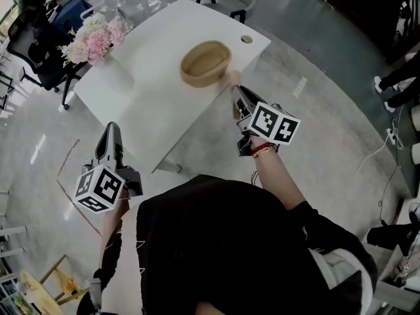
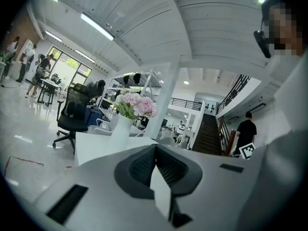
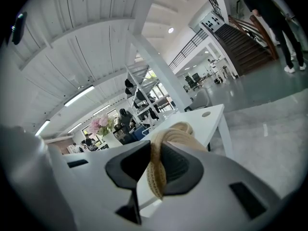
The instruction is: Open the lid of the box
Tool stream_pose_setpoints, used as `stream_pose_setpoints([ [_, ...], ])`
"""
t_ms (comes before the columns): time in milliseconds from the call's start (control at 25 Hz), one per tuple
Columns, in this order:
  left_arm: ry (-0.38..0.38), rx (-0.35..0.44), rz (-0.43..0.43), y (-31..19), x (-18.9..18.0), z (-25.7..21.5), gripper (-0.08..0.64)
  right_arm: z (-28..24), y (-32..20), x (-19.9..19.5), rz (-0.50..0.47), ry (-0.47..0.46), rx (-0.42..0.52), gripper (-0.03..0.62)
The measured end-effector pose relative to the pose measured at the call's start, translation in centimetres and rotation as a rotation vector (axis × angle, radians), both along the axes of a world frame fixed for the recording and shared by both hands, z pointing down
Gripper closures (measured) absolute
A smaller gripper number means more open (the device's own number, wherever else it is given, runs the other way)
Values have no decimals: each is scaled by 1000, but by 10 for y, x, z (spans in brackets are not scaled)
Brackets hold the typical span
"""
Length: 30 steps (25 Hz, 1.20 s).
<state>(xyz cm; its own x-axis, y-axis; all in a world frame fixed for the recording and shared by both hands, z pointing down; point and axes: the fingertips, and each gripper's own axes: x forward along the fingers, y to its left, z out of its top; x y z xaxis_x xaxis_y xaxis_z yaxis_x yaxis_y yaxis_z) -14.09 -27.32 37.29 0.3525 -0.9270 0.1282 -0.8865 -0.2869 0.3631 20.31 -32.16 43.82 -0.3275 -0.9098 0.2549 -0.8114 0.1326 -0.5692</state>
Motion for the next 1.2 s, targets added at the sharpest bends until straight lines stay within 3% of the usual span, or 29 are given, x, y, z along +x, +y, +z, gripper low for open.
stream_pose_setpoints([
  [240,-10,7,39,18,7,-6,549,-2,26,-4,14,-19,-7,515],
  [560,-10,-32,26,74,-6,-2,549,-1,75,-16,10,-29,-46,515],
  [1200,-12,-22,-7,142,-51,-5,549,-7,125,-79,-67,-74,-51,515],
])
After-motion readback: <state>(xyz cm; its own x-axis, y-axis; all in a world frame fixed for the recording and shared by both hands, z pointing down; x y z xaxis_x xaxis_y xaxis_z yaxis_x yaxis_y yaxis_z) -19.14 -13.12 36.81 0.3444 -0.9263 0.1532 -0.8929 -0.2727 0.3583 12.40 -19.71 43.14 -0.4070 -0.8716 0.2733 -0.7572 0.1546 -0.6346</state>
